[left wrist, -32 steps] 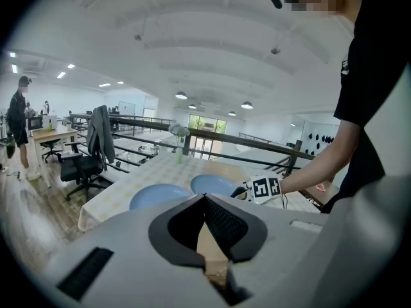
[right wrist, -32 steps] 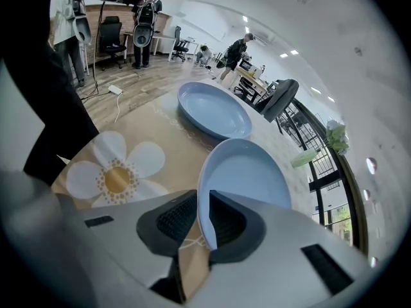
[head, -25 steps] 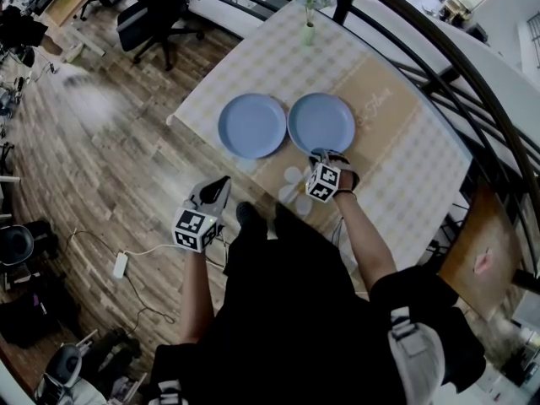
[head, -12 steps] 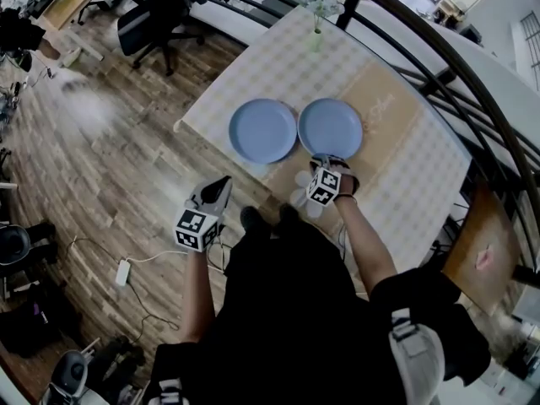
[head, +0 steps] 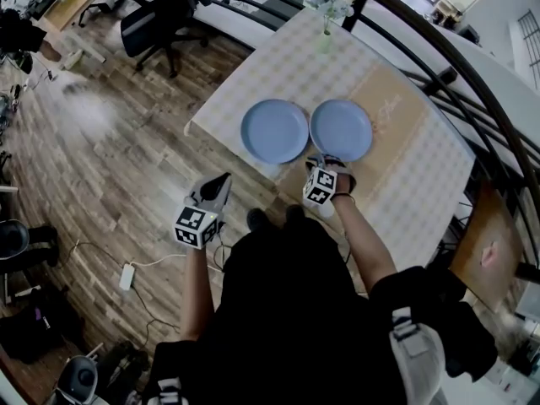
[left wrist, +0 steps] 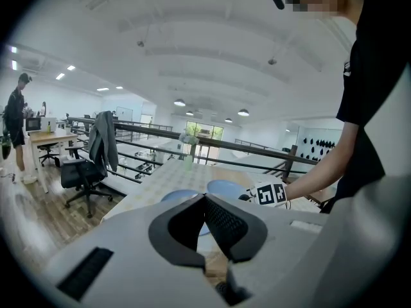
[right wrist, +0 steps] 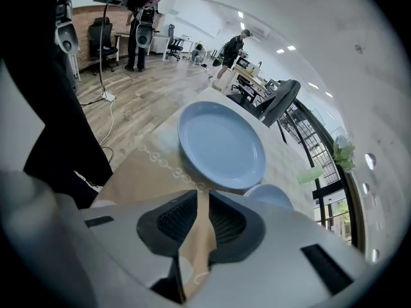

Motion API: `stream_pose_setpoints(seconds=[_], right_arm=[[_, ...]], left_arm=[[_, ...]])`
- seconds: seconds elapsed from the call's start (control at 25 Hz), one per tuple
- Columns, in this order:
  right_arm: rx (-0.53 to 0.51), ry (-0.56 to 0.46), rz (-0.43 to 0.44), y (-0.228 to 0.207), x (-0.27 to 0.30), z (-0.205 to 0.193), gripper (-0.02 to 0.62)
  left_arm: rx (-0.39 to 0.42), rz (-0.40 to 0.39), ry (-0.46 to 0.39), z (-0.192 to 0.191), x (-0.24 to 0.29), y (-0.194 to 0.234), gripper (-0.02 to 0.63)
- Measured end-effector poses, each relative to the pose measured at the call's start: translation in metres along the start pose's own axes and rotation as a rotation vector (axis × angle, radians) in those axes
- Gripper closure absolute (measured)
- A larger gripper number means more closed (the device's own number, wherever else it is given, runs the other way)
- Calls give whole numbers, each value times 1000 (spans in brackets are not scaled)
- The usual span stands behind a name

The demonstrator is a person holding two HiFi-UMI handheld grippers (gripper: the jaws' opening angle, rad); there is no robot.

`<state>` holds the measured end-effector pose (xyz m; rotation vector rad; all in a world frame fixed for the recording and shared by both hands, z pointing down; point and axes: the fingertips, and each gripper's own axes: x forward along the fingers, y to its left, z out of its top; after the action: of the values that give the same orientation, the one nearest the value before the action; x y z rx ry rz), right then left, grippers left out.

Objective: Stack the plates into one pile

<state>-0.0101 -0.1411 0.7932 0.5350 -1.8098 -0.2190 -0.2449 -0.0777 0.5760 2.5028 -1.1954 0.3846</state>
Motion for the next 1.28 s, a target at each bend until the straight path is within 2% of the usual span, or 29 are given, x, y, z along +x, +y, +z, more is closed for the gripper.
stream_pose_setpoints(seconds=[0.2,0.52,1.12,1.28], right_arm=[[3,-4,-3,6,4,19,537],[80,-4,8,18,13,36,535],[-11,31,43,32,38,57,535],[-47,39,27,31,42,61,555]], left_arm=[[1,-10,0,-2,-8,14,606],[18,-41,7,-5,-11,23,606],[-19,1,26,-26,-45,47,606],[-30,20,28,-36,-58,58,606]])
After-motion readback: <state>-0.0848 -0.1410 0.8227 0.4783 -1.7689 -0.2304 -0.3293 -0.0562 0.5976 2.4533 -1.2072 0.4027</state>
